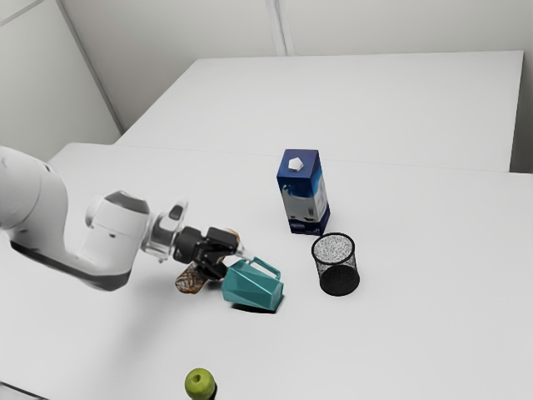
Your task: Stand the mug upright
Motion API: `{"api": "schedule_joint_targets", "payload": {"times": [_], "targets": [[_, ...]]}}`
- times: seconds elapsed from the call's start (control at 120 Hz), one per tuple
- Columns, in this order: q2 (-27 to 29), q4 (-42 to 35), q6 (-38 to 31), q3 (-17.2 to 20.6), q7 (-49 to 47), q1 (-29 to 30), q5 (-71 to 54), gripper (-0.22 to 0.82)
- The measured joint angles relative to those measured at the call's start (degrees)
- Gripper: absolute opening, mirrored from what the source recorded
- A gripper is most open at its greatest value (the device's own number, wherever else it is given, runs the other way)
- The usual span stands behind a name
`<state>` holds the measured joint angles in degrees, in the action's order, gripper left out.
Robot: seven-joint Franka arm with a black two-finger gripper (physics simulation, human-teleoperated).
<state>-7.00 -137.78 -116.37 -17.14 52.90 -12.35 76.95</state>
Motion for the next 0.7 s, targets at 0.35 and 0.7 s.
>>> {"api": "schedule_joint_targets", "payload": {"times": [0.35, 0.7], "targets": [[-0.66, -0.35, -0.44, 0.07, 4.14, -0.15, 1.45, -0.07], [0.14, 0.04, -0.69, -0.28, 6.15, -0.95, 1.29, -0.12]]}}
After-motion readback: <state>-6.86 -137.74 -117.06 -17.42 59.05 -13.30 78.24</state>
